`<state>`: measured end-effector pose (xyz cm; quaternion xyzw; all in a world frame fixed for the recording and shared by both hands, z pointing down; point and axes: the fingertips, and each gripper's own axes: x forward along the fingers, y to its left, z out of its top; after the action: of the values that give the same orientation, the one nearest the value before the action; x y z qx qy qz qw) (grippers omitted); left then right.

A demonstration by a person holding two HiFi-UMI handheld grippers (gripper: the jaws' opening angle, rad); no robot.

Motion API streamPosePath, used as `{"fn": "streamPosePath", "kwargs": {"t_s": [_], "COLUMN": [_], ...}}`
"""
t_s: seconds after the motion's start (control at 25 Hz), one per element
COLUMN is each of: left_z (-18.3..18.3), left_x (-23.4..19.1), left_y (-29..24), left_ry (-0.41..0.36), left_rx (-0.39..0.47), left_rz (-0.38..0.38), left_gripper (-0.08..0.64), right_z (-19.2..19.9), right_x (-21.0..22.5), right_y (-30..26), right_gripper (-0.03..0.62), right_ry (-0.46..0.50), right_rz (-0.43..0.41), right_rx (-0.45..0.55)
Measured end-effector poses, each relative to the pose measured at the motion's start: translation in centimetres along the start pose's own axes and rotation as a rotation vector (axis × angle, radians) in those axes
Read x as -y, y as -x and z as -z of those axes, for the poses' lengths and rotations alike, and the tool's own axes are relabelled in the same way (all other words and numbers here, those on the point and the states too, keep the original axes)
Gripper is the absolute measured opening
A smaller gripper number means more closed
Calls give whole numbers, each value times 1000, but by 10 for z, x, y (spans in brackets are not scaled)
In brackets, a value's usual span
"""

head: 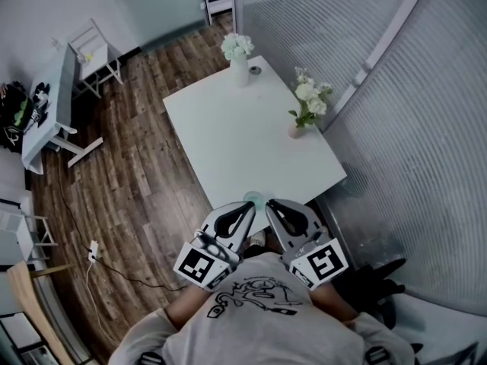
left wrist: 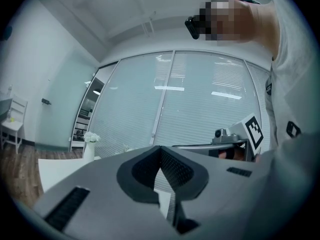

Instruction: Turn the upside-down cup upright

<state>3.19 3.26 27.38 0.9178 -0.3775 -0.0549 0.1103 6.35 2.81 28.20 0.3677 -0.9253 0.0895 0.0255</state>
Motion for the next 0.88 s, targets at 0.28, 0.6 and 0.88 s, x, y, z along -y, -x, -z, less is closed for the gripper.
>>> {"fn": "streamPosePath", "kwargs": {"t_s": [0.28, 0.6, 0.88], "left_z": [3, 6, 8], "left_x": [-1, -7, -20], "left_y": [-25, -37, -33], "left_ry": [0, 8, 6], "left_rx": [-1, -6, -23], "left_rz": [-6, -10, -13], "left_gripper": [3, 3, 3], "right_z": [1, 1, 8], "right_x": [23, 39, 37], "right_y": [0, -7, -16], "right_gripper": [46, 46, 46], "right_ry": [4, 9, 11], "right_rz": [-9, -5, -2], "right_rx": [-15, -22, -53]}}
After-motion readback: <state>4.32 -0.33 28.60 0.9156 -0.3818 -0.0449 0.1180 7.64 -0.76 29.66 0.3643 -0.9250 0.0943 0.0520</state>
